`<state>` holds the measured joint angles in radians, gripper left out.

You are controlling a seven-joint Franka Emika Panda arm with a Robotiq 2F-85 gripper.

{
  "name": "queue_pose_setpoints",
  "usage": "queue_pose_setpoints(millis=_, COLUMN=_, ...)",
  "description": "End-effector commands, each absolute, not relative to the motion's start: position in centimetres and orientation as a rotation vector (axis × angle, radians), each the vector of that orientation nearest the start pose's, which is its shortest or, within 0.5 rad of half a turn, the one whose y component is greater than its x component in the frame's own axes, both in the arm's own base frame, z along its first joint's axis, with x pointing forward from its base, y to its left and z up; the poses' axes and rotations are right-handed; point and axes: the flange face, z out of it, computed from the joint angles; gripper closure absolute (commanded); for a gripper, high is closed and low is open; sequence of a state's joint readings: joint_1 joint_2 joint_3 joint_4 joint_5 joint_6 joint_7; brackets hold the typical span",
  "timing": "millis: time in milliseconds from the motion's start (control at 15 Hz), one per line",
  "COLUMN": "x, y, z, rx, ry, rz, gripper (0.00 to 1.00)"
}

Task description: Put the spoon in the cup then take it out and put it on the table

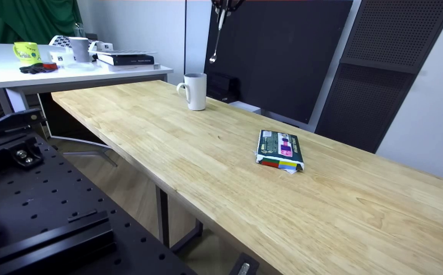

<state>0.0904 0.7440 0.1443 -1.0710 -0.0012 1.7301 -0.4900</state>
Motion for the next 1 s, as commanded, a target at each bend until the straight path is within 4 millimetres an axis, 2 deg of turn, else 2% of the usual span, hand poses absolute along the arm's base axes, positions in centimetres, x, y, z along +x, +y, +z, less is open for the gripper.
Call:
queue_pose_setpoints(millis=0, x=73.1, y=10.7, z=41.6, rx=-2.756, ry=-0.965, rz=0.136, gripper=0.96)
queue_pose_setpoints(millis=133, x=73.0, y=8.4, z=40.6, rx=-2.679, ry=-0.943, rz=0.157, gripper=0.96)
queue_pose_setpoints(millis=200, x=72.9, y=7.2, z=39.5, rx=-2.627, ry=-0.926, rz=0.172, gripper=0.96)
queue_pose_setpoints(millis=400, x=72.6, y=4.8, z=33.5, rx=-2.531, ry=-0.841, rz=0.216, gripper=0.96)
queue_pose_setpoints(millis=533, x=71.8, y=4.8, z=28.6, rx=-2.450, ry=-0.821, rz=0.295, gripper=0.96)
queue_pose_setpoints(millis=667, x=70.6, y=5.8, z=24.2, rx=-2.385, ry=-0.806, rz=0.368, gripper=0.96)
queue_pose_setpoints(millis=800, x=69.2, y=7.6, z=20.5, rx=-2.334, ry=-0.804, rz=0.442, gripper=0.96)
queue_pose_setpoints(millis=933, x=68.0, y=9.5, z=17.6, rx=-2.301, ry=-0.808, rz=0.507, gripper=0.96)
